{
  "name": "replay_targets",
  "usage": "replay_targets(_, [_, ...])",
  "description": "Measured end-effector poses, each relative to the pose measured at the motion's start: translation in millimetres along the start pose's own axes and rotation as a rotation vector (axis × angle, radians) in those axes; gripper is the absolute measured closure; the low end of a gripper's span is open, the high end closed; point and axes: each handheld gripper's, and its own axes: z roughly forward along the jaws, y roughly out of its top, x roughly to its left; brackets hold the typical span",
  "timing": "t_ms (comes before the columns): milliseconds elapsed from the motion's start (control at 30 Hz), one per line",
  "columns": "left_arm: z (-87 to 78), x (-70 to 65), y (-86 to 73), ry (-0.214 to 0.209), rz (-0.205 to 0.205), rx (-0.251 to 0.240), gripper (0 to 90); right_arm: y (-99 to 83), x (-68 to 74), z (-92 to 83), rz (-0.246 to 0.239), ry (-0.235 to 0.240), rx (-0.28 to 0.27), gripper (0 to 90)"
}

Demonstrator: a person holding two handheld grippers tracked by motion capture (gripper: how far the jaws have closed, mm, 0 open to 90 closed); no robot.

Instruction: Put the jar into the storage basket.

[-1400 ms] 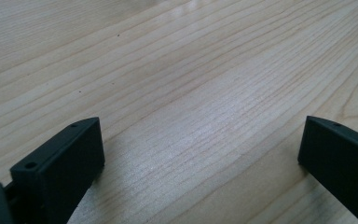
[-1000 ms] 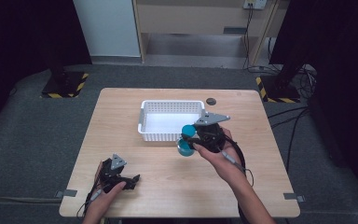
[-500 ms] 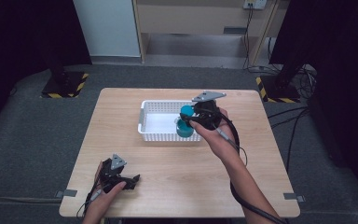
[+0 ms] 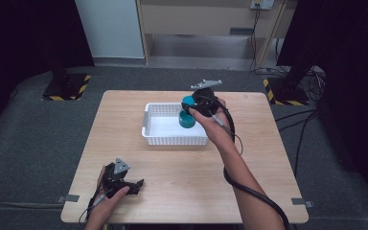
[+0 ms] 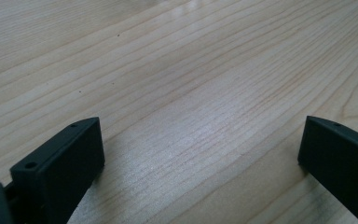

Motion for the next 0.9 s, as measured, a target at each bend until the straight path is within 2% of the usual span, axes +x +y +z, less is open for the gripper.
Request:
replay_targets(100, [-0.1,0.2,0.0,0.0,0.002,0.002,0.0,3.0,-2.6,6.8,0.006,-0.019,-0.004,48.4])
replay_targets(233, [-0.1,0.0,0.1,0.001,0.001,0.001,0.0,4.8,-3.7,11.7,0.015,-0.022,-0.016,48.4])
replay_targets(900, [0.0,0.0,0.0,0.0,0.0,0.0,0.0,0.5,-8.0,47.1,0.043,-0.038,0.03,48.4])
